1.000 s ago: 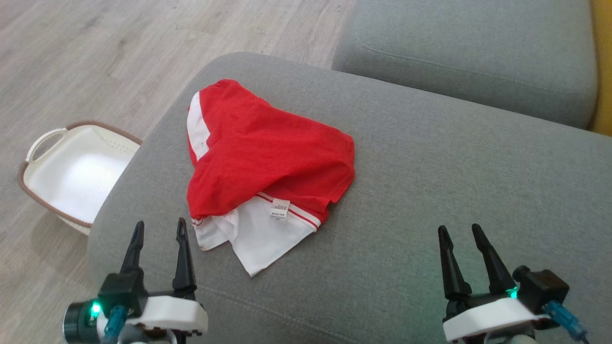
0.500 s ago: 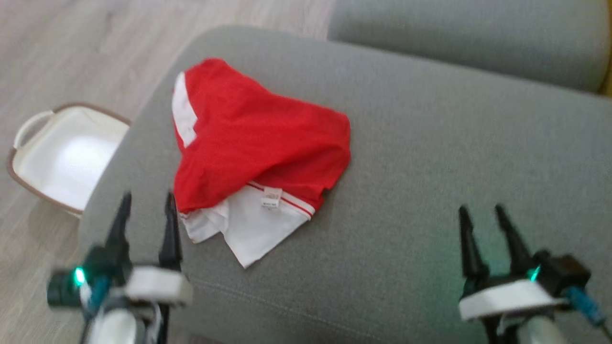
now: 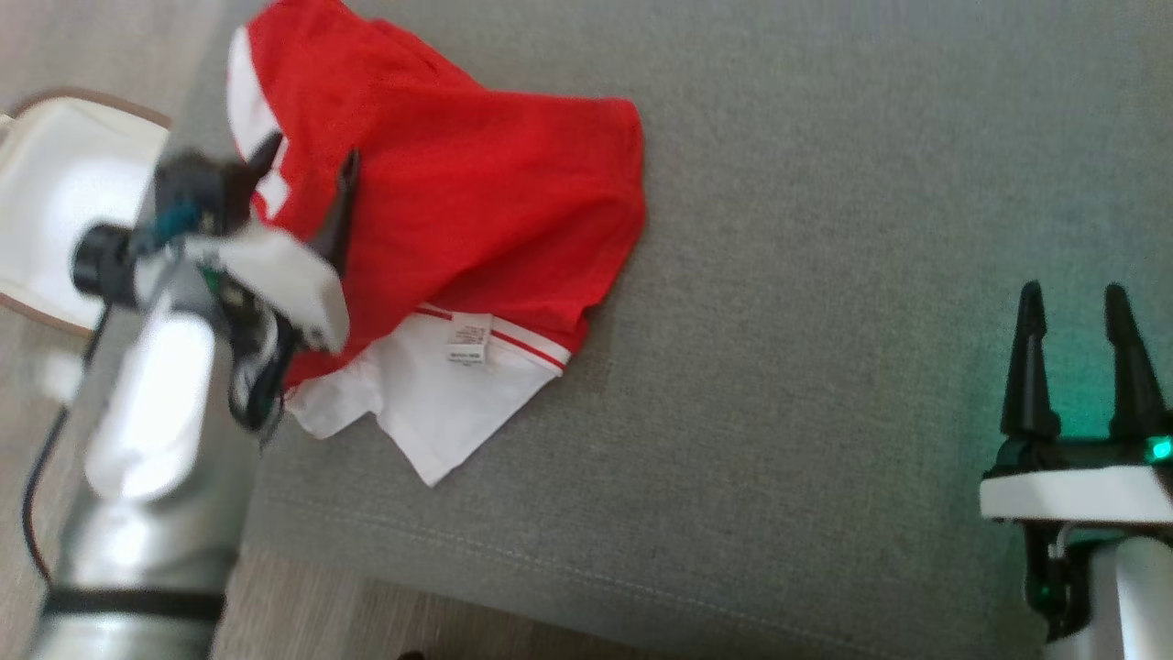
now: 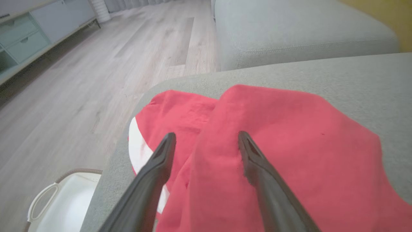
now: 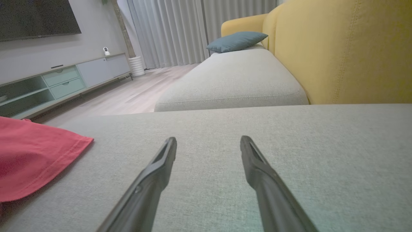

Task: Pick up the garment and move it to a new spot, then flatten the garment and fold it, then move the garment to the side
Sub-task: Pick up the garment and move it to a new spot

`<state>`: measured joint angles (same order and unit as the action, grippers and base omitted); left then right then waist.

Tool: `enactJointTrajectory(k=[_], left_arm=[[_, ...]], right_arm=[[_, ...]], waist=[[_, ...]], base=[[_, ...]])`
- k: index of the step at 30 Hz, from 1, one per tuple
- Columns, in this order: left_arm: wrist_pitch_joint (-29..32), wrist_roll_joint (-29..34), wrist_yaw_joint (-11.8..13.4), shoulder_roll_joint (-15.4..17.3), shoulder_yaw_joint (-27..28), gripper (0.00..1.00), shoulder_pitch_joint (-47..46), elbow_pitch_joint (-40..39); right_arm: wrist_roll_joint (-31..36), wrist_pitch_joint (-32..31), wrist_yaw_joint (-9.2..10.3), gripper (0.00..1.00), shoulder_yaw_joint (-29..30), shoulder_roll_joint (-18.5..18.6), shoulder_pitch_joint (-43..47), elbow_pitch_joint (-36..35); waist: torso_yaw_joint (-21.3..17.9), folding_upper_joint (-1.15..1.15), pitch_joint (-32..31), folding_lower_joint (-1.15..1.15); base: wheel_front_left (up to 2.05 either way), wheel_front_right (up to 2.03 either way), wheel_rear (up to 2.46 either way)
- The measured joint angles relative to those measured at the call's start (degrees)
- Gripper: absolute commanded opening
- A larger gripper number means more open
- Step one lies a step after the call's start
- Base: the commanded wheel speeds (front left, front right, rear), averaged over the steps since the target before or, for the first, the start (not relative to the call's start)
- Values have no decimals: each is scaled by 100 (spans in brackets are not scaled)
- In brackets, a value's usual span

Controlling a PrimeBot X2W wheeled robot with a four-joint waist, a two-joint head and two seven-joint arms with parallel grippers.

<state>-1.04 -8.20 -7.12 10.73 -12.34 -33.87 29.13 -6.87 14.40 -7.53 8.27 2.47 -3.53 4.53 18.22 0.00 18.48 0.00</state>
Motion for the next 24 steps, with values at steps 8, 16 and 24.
enactJointTrajectory(k=[8, 16, 24], left_arm=[[925, -694, -38, 232, -844, 100, -912, 777], [1027, -1241, -44, 580, -1354, 0, -1158, 1209], [467, -1310, -7, 711, -1410, 0, -1159, 1303]], right_arm=[[32, -2, 0, 100, 57, 2, -219, -101], [23, -2, 0, 100, -58, 2, -224, -96], [-134, -1, 0, 100, -182, 2, -240, 159]], waist=[[-279, 0, 422, 0], [-491, 0, 520, 0], [-567, 0, 232, 0]], base=[[0, 0, 0], [0, 0, 0], [0, 0, 0]])
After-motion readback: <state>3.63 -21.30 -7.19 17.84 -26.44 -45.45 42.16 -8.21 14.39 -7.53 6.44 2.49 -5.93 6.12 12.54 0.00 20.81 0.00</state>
